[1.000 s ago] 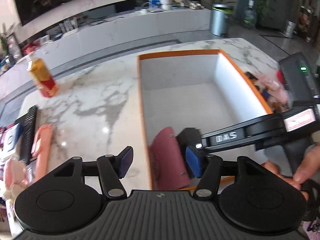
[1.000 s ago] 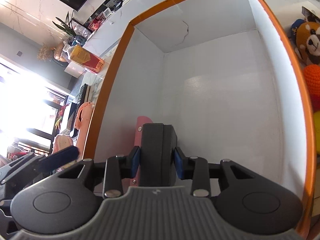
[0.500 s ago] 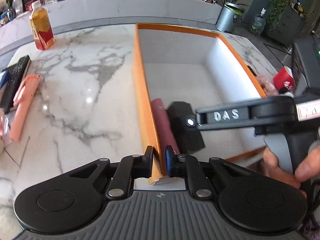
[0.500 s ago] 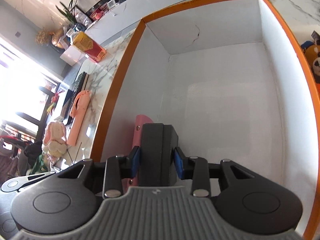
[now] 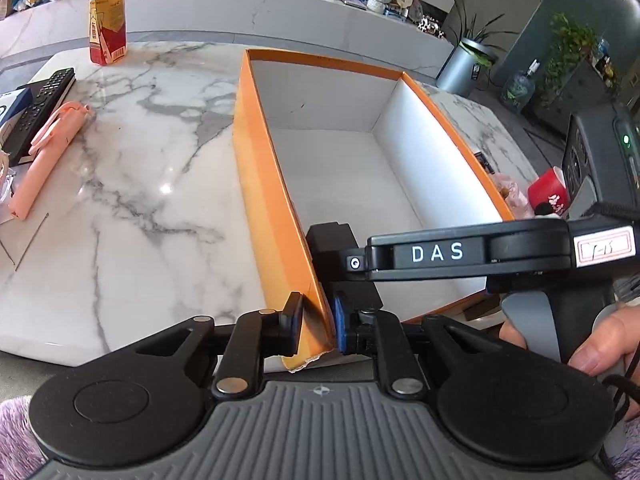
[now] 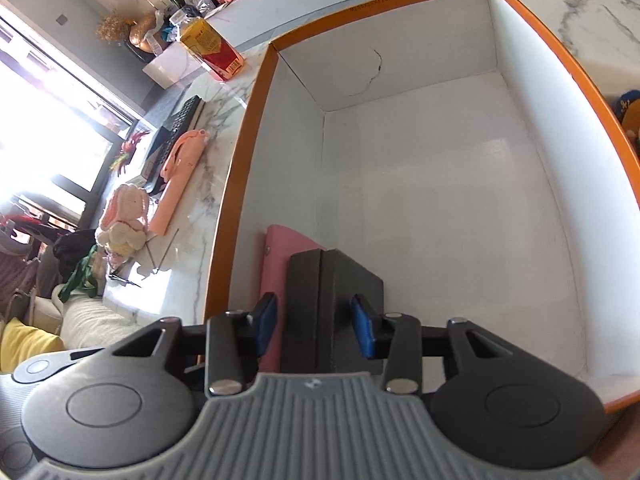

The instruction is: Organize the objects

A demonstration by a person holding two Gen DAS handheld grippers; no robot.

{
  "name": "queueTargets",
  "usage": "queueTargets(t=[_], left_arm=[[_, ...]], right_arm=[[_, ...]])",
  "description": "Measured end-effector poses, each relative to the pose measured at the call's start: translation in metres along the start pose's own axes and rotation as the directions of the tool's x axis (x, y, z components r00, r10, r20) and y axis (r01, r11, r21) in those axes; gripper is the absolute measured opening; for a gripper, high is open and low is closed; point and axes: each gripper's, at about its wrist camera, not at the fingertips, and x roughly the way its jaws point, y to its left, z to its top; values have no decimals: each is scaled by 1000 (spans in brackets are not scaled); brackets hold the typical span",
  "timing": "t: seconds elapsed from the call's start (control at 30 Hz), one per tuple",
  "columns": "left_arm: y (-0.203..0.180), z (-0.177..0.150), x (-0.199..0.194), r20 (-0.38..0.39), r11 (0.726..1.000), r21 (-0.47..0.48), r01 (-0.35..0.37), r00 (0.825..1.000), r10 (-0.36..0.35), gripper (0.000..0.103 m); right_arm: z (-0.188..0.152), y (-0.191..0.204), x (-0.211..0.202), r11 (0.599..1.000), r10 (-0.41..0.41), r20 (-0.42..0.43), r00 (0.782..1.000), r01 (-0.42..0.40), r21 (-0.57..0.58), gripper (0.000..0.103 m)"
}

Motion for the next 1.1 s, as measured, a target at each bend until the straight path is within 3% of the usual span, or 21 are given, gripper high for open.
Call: queueTargets(t=[0.23,0.3,0.33,0.77,0.9,1.1], left_arm=[[1,-2,-4,21,1000,-5,9,1000,-8,18],[0,-3,-4,24,1000,1,0,1000,0,15],[0,-3,-4,25,1000,2,-1,1000,1,15],[1,-5,-5,30,1000,0,6,1000,-6,15],[-2,-6,-5,32,1000,16,-1,999,1,15],[2,-6,-5,28,1000,-6,18,999,-18,15]], right_arm=[[-4,0,-4,1000,-7,20,1000,7,-5,48],[-5,1,-2,1000,-12,19,1000,12,-16,44],[-5,2,-1,1000,-15,9,1000,15,-21,33],[-3,12,0,992,-18,-117,993,4,-126,32],[-1,10,3,992,-15,-111,994,1,-122,33],[-6,15,3,982,-47,-84,995,31,-186,44]])
